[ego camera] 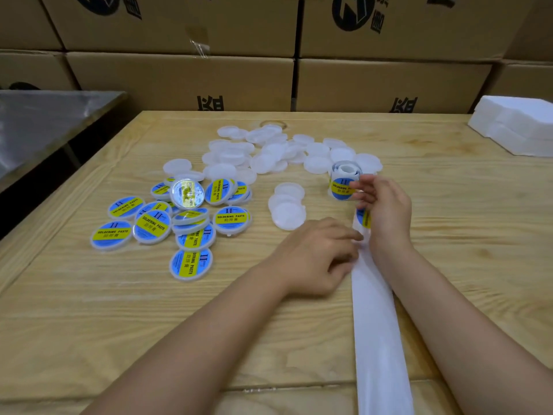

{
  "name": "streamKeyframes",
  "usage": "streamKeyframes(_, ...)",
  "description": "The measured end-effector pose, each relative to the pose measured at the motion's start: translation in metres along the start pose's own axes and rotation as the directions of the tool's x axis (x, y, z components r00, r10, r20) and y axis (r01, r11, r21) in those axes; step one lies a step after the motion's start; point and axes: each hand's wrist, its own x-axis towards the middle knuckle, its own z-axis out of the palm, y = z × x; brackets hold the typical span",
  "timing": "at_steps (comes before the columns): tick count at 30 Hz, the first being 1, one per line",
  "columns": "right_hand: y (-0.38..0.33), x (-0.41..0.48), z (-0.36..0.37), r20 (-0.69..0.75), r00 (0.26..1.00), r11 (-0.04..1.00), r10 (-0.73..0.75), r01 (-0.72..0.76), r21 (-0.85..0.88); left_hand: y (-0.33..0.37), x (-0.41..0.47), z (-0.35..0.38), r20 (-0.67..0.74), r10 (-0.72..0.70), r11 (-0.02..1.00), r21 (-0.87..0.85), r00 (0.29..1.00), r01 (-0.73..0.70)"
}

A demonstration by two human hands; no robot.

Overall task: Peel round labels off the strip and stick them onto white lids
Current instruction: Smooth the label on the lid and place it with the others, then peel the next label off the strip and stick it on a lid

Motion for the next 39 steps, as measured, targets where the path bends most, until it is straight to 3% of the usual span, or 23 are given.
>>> streamKeyframes(3, 0.006, 0.007, -0.007, 0.157, 0.976, 0.874, -0.152, 0.207, -0.44, 0.003, -0.001, -0.003, 0.059, -0.01, 0.995, -0.1, 0.998, 0.016)
streamKeyframes(5, 0.011, 0.009, -0.009, 0.222, 0.961, 0.775, -0.166, 0.266, -0.574, 0.003, -0.001, -0.005, 0.041, -0.029, 0.994, -0.108, 0.999, 0.034)
streamKeyframes(10, 0.016, 0.012, -0.009, 0.204, 0.966, 0.764, -0.157, 0.249, -0.595, 0.006, -0.002, -0.005, -0.058, -0.054, 0.996, -0.08, 0.997, 0.049)
streamKeyframes(19, 0.009, 0.009, -0.007, 0.216, 0.948, 0.761, -0.233, 0.316, -0.566, -0.005, 0.0, 0.004, -0.033, -0.084, 0.995, -0.049, 0.996, 0.082)
streamKeyframes(23, -0.001, 0.004, -0.009, 0.288, 0.89, 0.55, -0.353, 0.447, -0.705, -0.009, 0.004, 0.005, 0.071, -0.152, 0.988, -0.017, 0.986, 0.153)
streamKeyframes(25, -0.006, 0.001, -0.011, 0.333, 0.899, 0.417, -0.285, 0.429, -0.801, -0.01, 0.006, 0.005, 0.115, -0.211, 0.974, -0.061, 0.971, 0.219)
streamKeyframes(28, -0.015, -0.002, -0.014, 0.369, 0.927, 0.253, -0.062, 0.372, -0.893, -0.009, 0.005, 0.004, 0.151, -0.289, 0.938, -0.151, 0.945, 0.311)
streamKeyframes(33, -0.031, -0.008, -0.014, 0.395, 0.878, -0.01, 0.269, 0.412, -0.911, -0.008, 0.005, 0.003, 0.155, -0.364, 0.896, -0.211, 0.918, 0.391)
streamKeyframes(35, -0.034, -0.009, -0.014, 0.396, 0.866, -0.037, 0.304, 0.426, -0.904, -0.009, 0.006, 0.003, 0.16, -0.363, 0.901, -0.191, 0.918, 0.39)
streamKeyframes(39, -0.036, -0.01, -0.013, 0.39, 0.872, 0.007, 0.294, 0.406, -0.914, -0.01, 0.007, 0.004, 0.173, -0.365, 0.904, -0.168, 0.915, 0.393)
